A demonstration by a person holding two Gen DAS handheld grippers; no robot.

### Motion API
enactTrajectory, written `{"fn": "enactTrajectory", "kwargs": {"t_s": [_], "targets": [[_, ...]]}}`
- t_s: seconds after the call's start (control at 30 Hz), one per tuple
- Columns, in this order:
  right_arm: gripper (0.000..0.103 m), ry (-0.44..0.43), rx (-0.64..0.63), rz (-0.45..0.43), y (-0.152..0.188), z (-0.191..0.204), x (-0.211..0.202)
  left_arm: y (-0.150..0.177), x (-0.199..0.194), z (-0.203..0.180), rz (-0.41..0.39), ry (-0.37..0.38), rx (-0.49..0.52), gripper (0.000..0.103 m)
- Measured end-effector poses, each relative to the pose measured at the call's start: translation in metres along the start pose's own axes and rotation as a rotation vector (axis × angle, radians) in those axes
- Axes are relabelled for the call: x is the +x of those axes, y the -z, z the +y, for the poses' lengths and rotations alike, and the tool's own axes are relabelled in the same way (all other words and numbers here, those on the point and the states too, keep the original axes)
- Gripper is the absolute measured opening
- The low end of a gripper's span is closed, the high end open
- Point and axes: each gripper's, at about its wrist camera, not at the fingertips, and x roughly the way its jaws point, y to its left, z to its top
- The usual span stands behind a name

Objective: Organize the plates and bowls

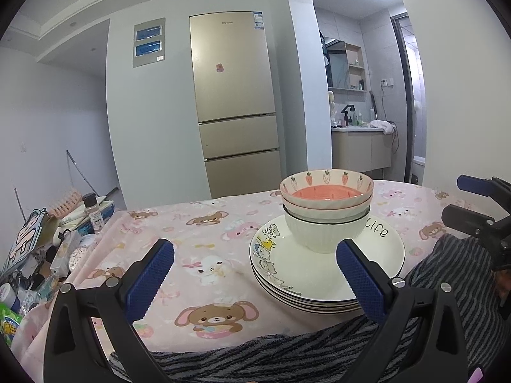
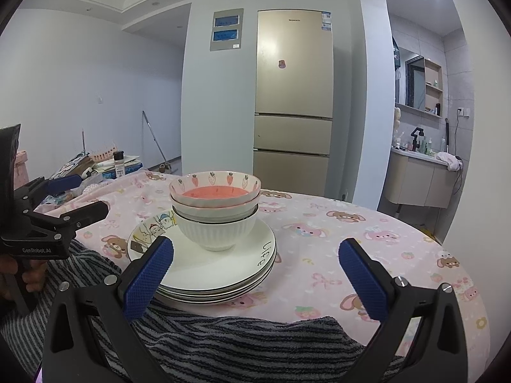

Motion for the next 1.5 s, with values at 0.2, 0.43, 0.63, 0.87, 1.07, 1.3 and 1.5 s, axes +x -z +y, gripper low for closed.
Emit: {"fn": "enactTrajectory", "kwargs": {"t_s": [0.2, 0.43, 0.63, 0.87, 1.07, 1.3, 1.5], "targets": [[0.103, 0.001, -0.004, 0.005, 0.0, 0.0011, -0.0013, 0.0009, -0.0038, -0.0035, -0.006, -0.005, 0.012, 0.103], [0.103, 0.001, -0.007, 0.014, -0.0011, 0.0016, 0.0015, -0.0001, -0.006, -0.0056, -0.007, -0.007, 0.026, 0.103], [0.103, 0.001, -0.002, 0.014, -0.0022, 0.0014, 0.0012, -0.001, -0.0036, -0.0049, 0.004, -0.006, 0.027, 0.103], [0.103, 0.001, -0.002, 0.013, -0.002, 0.0021, 0.0006, -0.0009, -0.0035, -0.0045, -0.001, -0.006, 0.028, 0.103], [0.103, 0.002, -0.005, 0.013, -0.002, 0.0028, 0.001, -0.0008, -0.0027, -0.0046, -0.001, -0.007, 0.027, 0.103], [0.103, 0.002, -0.005, 0.012, -0.0017, 0.0026, 0.001, 0.001, -0.0018, -0.0061, 0.0, -0.011, 0.042, 0.103], [0.103, 0.002, -0.006, 0.013, -0.0018, 0.0027, 0.0013, 0.0016, -0.0017, -0.0067, 0.0, -0.011, 0.042, 0.103]]}}
